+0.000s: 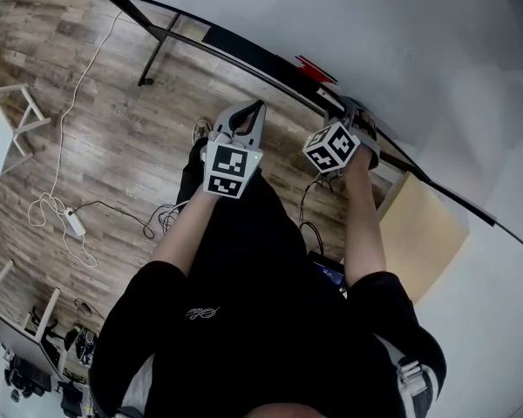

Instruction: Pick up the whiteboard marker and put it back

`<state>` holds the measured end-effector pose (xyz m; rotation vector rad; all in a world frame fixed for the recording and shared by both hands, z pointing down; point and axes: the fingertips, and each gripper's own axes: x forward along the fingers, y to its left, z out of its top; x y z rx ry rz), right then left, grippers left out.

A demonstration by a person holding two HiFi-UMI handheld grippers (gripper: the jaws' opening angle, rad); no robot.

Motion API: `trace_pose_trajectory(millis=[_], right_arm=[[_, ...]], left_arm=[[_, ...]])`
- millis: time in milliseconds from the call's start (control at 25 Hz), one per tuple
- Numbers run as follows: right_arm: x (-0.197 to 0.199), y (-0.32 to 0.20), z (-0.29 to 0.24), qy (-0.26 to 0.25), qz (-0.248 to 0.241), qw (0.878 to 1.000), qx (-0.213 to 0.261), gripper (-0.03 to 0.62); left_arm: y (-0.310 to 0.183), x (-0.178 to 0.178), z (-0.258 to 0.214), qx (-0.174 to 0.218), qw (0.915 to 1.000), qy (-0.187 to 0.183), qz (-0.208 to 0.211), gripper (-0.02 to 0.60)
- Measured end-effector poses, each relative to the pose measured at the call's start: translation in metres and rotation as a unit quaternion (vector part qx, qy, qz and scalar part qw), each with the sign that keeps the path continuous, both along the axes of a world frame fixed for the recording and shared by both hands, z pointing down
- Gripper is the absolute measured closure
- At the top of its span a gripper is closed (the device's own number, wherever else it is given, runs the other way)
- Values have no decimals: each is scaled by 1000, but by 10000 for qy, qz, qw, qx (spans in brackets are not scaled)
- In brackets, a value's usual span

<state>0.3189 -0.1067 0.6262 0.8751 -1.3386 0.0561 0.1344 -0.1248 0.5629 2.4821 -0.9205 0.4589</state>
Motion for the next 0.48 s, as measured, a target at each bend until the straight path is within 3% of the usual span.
trace_pose_trajectory(millis=[80,160,480], right_arm=[[-1,1,2,2,-5,9999,-114,501],[-1,1,5,-27,21,9998,-221,546],[-3,0,4,-27,-42,9998,-184,549]], left_arm=[[-2,2,0,-17,10000,18,-6,575],[-2,4,1,-28,10000,19,2,575],[-4,6,6,-106,9999,4,-23,575]])
